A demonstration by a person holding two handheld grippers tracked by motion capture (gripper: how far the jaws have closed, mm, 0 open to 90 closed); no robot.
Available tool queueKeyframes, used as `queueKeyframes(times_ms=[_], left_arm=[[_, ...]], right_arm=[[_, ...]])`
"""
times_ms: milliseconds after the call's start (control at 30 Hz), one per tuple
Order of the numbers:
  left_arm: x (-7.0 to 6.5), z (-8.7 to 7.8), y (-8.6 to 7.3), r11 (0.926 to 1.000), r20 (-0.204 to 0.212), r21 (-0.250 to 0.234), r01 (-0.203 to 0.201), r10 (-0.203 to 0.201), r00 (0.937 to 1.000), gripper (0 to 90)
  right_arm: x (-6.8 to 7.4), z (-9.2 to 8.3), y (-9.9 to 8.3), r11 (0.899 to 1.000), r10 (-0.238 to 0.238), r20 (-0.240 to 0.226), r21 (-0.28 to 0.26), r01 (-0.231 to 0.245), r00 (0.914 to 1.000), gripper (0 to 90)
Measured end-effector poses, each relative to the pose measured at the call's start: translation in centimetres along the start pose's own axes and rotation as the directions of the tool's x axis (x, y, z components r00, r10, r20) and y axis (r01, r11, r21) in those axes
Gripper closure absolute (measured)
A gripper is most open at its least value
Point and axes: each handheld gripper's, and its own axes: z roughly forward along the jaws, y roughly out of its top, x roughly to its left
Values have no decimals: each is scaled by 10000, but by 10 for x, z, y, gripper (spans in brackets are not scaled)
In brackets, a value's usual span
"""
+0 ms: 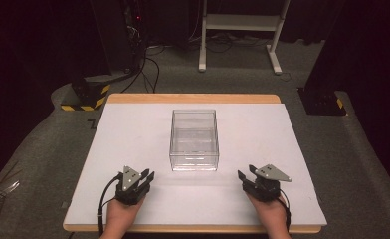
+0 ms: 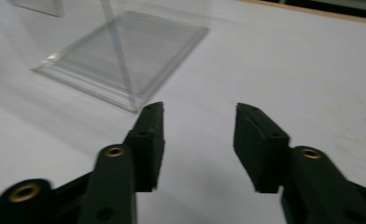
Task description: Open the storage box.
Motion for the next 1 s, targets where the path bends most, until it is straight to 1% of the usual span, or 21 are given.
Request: queueKeyframes(times_ms=[33, 67, 100, 133, 200, 233, 300, 333, 367, 500, 567, 600, 633, 667, 733, 767, 833, 867, 900, 933, 1000], left_arm=[[-5, 1, 2, 9999, 117, -101, 38, -37, 9999, 730], [-5, 1, 2, 9999, 117, -101, 38, -37, 9999, 731], [-9, 2, 4, 9997, 254, -218, 82, -76, 9996, 731], [-13, 3, 6, 9996, 348, -277, 68, -59, 9994, 741], [-21, 5, 11, 9995, 471, -272, -157, 170, 9987, 772], [-25, 6, 13, 9994, 520, -271, -205, 219, 9984, 780], [-31, 9, 17, 9991, 459, -346, -246, 262, 9986, 786], [-35, 12, 20, 9988, 337, -435, -212, 227, 9992, 793], [-37, 15, 23, 9987, 240, -483, -190, 202, 9995, 801], [-46, 25, 29, 9972, 13, -740, -62, 63, 10000, 853], [-49, 31, 32, 9969, 134, -772, 131, -121, 9998, 858], [-50, 33, 33, 9971, 198, -753, 140, -125, 9997, 858], [-51, 35, 35, 9971, 157, -758, 122, -111, 9998, 858], [-53, 38, 36, 9968, 137, -785, 157, -147, 9998, 848], [-54, 44, 40, 9960, 237, -837, 305, -286, 9993, 819], [-54, 44, 40, 9960, 237, -837, 305, -286, 9993, 811], [-54, 47, 42, 9957, 378, -864, 330, -298, 9988, 800], [-54, 48, 43, 9957, 457, -872, 326, -287, 9985, 791], [-54, 48, 43, 9957, 495, -877, 311, -268, 9984, 791], [-55, 49, 43, 9955, 560, -883, 339, -290, 9980, 780], [-56, 50, 43, 9957, 664, -884, 272, -213, 9976, 776]], right_arm=[[6, 0, 2, 9998, -190, -181, -57, 189, 9997, 589], [12, 0, 3, 9995, -324, -351, -73, 322, 9989, 628], [12, 0, 3, 9995, -324, -351, -73, 322, 9989, 628], [17, 1, 4, 9992, -394, -600, -141, 386, 9974, 653], [27, 3, 6, 9969, -786, -828, -154, 775, 9935, 703], [32, 4, 8, 9955, -946, -968, -147, 936, 9908, 712], [40, 8, 12, 9939, -1101, -1181, -202, 1084, 9869, 730], [43, 9, 13, 9930, -1175, -1221, -260, 1152, 9855, 735], [47, 11, 16, 9911, -1315, -1204, -368, 1279, 9840, 744], [59, 18, 26, 9876, -1484, -1060, -665, 1419, 9832, 768], [63, 23, 29, 9870, -1500, -1012, -736, 1430, 9835, 785], [66, 27, 32, 9859, -1559, -1032, -776, 1483, 9824, 795], [66, 27, 32, 9859, -1559, -1032, -776, 1483, 9824, 795], [70, 31, 34, 9845, -1634, -960, -799, 1560, 9819, 797], [71, 36, 36, 9848, -1621, -965, -785, 1548, 9820, 796], [71, 36, 36, 9848, -1621, -965, -785, 1548, 9820, 796], [72, 42, 38, 9849, -1638, -1037, -737, 1567, 9810, 783], [74, 45, 38, 9835, -1736, -1107, -701, 1665, 9786, 773], [74, 45, 38, 9835, -1736, -1107, -701, 1665, 9786, 773], [75, 47, 39, 9822, -1824, -1159, -673, 1754, 9764, 761], [76, 48, 39, 9819, -1839, -1159, -680, 1769, 9761, 760]])
